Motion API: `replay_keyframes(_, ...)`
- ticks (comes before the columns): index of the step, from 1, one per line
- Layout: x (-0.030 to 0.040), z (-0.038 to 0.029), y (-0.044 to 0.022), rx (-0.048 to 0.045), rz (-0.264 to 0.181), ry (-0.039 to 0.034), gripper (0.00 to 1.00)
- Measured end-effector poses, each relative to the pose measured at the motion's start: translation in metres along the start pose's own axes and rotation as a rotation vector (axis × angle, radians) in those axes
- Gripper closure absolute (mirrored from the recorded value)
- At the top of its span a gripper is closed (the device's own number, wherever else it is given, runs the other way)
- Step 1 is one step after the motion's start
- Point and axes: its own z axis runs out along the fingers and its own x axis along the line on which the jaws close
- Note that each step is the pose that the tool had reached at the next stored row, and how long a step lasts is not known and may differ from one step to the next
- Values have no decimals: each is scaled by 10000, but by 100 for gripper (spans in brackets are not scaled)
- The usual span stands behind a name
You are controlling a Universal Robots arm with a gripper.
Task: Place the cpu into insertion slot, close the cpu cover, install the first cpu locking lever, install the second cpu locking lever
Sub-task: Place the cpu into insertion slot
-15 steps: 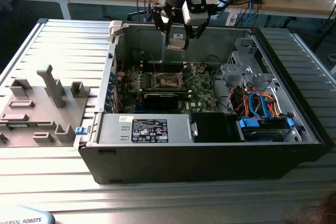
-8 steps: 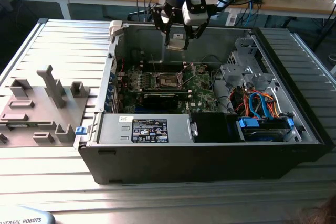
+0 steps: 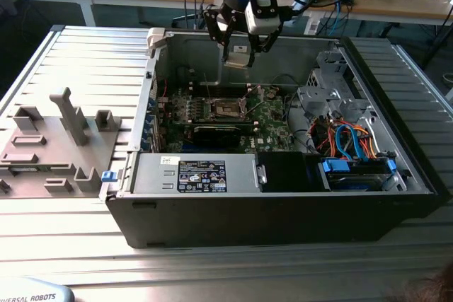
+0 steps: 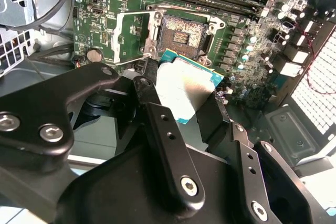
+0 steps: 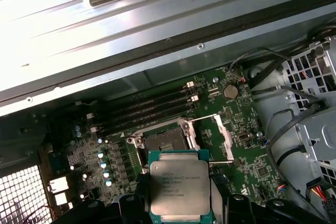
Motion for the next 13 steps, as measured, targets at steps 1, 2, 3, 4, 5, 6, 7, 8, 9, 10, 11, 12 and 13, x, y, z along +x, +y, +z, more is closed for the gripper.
replay_keyframes(1, 0, 1, 0, 0, 7, 0, 46)
replay_keyframes(2, 0, 1, 0, 0, 16, -1, 46)
replay_keyframes(3, 0, 1, 0, 0, 22, -1, 46)
replay_keyframes(4, 0, 2, 0, -1, 33, -2, 46)
replay_keyframes(5, 0, 3, 0, -1, 44, -3, 46)
replay_keyframes(6, 0, 4, 0, -1, 58, -4, 46)
replay_keyframes(7, 0, 4, 0, -1, 66, -4, 46)
replay_keyframes(8, 0, 5, 0, -1, 73, -5, 46)
replay_keyframes(9, 0, 6, 0, -1, 83, -5, 46)
replay_keyframes(10, 0, 6, 0, -1, 91, -6, 46)
replay_keyframes(11, 0, 7, 0, -2, 98, -6, 46)
replay_keyframes(12, 0, 8, 0, -2, 106, -7, 46)
replay_keyframes(13, 0, 8, -1, -2, 113, -7, 46)
